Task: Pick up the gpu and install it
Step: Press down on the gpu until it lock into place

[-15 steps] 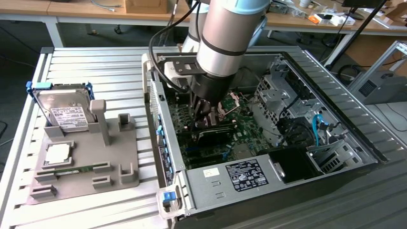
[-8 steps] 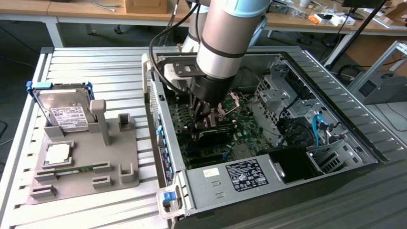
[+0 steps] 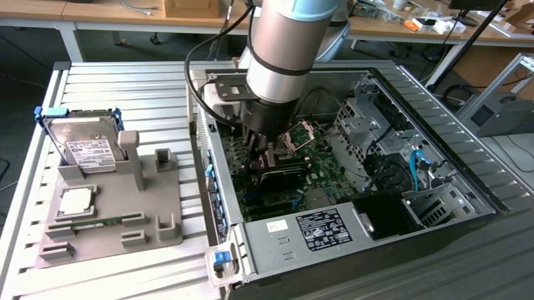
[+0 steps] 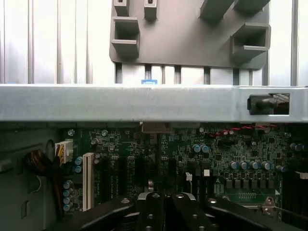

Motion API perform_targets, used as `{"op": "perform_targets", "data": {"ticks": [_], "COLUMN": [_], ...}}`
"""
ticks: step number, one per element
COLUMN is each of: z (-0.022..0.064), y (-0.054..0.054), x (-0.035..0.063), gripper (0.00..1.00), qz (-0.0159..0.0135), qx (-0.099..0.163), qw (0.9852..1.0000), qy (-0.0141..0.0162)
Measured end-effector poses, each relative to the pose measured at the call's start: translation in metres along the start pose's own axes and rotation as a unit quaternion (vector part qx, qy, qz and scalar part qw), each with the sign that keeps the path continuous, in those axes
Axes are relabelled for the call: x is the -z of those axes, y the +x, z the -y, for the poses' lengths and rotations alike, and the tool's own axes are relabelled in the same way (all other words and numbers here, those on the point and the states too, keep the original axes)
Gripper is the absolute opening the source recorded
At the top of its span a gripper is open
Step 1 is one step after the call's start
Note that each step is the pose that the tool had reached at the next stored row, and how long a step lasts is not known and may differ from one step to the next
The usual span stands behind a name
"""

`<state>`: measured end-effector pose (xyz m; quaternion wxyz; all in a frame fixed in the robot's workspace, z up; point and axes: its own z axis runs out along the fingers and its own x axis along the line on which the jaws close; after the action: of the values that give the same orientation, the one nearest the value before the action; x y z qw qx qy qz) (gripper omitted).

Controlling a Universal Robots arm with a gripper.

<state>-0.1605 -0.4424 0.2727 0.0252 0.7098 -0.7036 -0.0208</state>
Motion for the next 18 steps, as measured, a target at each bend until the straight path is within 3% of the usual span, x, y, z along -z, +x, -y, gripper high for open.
{"op": "perform_targets", "data": {"ticks": [10,14,18], "z": [-0.0032,-0.0030,-0.0031], "y": [0.000,0.000,0.001], "x": [-0.0026,0.0026,0.0112], "gripper": [0.11,0.11,0.11], "qz": [0.0002,0.0014,0.0004], "qx": [0.000,0.000,0.000], "qw": [1.0000,1.0000,1.0000], "qy": [0.0002,0.0010,0.0003]}}
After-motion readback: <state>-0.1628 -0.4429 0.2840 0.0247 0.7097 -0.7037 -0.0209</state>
